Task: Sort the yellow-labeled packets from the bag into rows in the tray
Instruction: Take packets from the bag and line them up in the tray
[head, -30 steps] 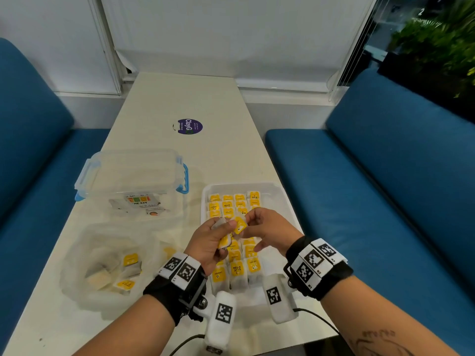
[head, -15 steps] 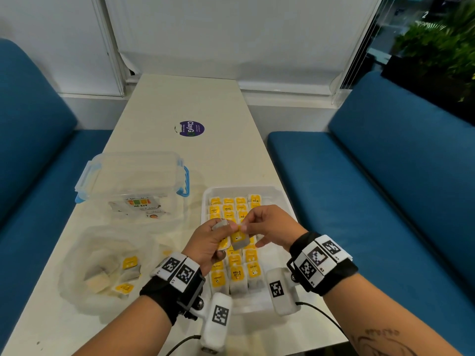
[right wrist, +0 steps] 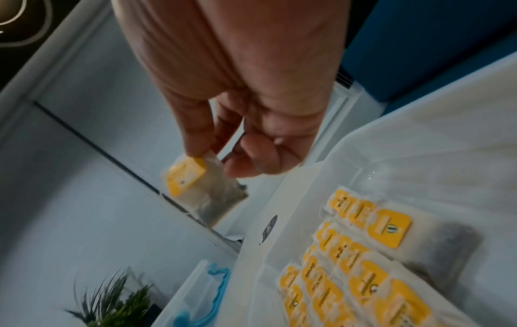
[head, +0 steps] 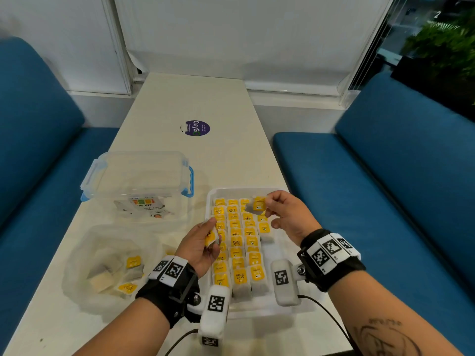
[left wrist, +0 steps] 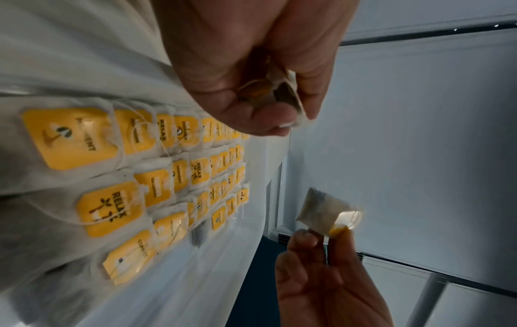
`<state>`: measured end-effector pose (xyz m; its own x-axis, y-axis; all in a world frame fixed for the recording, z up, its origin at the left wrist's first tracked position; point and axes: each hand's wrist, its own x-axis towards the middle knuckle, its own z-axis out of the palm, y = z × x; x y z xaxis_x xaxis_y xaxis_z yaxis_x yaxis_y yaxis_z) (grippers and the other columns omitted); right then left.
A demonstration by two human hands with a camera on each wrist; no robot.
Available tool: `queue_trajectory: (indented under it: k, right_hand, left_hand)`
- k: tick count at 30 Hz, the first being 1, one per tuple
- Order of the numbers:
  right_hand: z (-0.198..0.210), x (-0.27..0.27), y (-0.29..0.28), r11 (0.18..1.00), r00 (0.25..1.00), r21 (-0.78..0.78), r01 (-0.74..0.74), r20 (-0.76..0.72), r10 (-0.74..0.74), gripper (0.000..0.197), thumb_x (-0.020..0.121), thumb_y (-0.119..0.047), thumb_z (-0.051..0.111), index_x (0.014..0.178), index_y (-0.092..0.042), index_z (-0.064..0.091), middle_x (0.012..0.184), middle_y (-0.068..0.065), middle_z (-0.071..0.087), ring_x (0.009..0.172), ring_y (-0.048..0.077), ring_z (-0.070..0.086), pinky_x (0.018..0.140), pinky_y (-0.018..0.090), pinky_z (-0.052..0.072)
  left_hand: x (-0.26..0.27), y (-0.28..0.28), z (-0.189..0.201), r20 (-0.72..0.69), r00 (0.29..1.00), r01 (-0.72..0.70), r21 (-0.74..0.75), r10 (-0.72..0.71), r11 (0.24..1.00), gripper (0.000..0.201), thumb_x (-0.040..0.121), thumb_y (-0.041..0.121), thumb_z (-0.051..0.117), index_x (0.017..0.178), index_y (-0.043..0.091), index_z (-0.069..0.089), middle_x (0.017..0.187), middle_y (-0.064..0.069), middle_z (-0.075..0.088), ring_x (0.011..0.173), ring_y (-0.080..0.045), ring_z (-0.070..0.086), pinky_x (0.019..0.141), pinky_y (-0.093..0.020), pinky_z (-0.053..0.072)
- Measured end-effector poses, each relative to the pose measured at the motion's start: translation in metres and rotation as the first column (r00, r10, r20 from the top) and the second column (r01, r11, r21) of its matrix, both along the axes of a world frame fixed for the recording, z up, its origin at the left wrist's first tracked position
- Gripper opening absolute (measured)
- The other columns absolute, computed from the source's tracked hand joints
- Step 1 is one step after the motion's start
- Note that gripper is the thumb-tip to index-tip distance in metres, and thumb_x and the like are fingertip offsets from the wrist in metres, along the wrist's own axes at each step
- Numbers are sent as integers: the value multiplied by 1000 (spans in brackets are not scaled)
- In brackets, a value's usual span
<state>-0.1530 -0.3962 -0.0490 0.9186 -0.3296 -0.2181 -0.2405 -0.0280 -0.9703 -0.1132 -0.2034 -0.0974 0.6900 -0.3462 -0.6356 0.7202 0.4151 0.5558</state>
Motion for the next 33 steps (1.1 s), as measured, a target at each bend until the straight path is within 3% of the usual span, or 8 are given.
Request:
queue_trajectory:
  k: [5,8,11,14,18,22,27,33]
  right_hand:
    - [-2,1,-13,968,997,-242,58,-32,-68,18,92,-9,53,76,-16,56,70,-2,55,62,8,47,52,18,34]
    - [-12,7,-20,873,980,-480,86,-116,-161,21,92,-12,50,73,-19,52,74,-2,54,66,12,49,57,21,36]
    - [-25,11,-24,767,939,-637,-80,-307,-157,17,93,-11,45,78,-14,53,89,6,58,79,21,52,65,27,41]
    - [-32,12,-23,673,832,-635,-379,-552,-52,18,95,-8,43,100,-6,60,108,17,64,87,28,62,59,26,47]
    - [-37,14,-23,760,755,-490,-428,-655,3,20,94,-9,46,76,-15,51,79,7,62,59,16,59,39,19,46]
    - [-41,17,-21,861,753,-387,-329,-658,-9,28,93,-7,49,68,-19,44,73,3,54,59,15,57,34,15,43]
    - [-49,23,-22,850,745,-411,-329,-666,-34,30,91,-13,53,66,-24,41,72,-4,47,61,9,47,56,22,46]
    - [-54,18,-28,934,749,-287,-211,-662,-34,25,94,-11,48,71,-22,43,77,-1,49,65,12,52,50,22,48]
  left_hand:
    - [0,1,-2,15,1000,-11,27,11,1000,11,88,21,61,80,16,56,62,-3,55,55,-11,51,33,-13,40]
    - [0,-1,-3,30,1000,4,38,-6,999,9,89,21,60,83,16,56,70,-4,54,60,-13,50,33,-14,41]
    - [0,-3,-3,41,999,10,52,-12,999,8,89,20,60,84,16,56,71,-5,53,60,-14,50,34,-14,41]
    - [0,-2,-5,53,998,15,48,-18,999,7,89,21,60,85,16,56,69,-4,53,53,-12,52,34,-14,41]
    - [0,-1,-6,55,998,7,22,-8,1000,6,88,19,61,85,17,57,69,-3,54,44,-9,55,35,-13,42]
    - [-2,-1,-5,64,998,22,22,-23,1000,7,87,21,62,85,16,57,67,-4,55,46,-10,53,35,-14,42]
    - [-5,2,-5,88,995,35,35,-38,999,8,88,22,62,84,16,57,65,-3,53,48,-9,53,36,-14,43]
    - [-7,6,-7,99,994,48,39,-52,998,8,88,23,61,85,16,58,66,-3,54,44,-7,54,36,-14,42]
